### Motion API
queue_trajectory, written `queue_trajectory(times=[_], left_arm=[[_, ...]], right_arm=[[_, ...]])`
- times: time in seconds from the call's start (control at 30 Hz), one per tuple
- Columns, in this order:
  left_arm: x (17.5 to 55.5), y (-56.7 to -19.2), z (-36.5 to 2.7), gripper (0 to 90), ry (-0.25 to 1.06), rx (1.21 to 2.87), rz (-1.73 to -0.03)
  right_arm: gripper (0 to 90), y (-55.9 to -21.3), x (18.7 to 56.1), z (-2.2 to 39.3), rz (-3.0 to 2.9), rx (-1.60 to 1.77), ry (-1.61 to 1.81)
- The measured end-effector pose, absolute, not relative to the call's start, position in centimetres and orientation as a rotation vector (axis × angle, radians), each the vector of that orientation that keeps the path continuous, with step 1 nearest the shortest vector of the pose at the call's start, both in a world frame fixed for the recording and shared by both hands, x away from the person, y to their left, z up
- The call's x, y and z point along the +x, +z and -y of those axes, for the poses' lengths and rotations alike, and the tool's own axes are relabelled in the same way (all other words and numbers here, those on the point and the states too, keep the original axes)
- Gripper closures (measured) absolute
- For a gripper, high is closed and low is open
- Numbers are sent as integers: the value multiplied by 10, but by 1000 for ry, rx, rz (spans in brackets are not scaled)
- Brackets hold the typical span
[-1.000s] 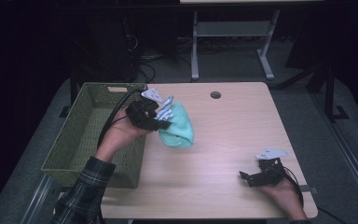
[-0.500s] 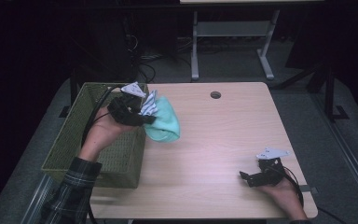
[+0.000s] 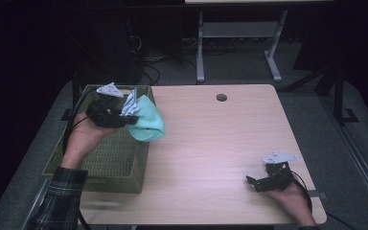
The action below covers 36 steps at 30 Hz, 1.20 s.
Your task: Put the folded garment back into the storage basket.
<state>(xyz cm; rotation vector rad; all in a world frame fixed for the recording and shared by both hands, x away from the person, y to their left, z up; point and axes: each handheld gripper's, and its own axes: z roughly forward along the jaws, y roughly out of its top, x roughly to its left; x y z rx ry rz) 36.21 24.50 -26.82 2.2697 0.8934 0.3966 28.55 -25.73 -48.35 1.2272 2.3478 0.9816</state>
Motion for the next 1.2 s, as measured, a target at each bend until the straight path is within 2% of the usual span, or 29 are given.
queue_trajectory(times=[0.57,1.2], left_arm=[[356,-285,-291,684,422,2198,-1046],[357,-329,-321,684,455,2179,-1169]], right_arm=[[0,-483,286,257,-2344,1225,978],[0,-483,286,257,-2345,1225,979]])
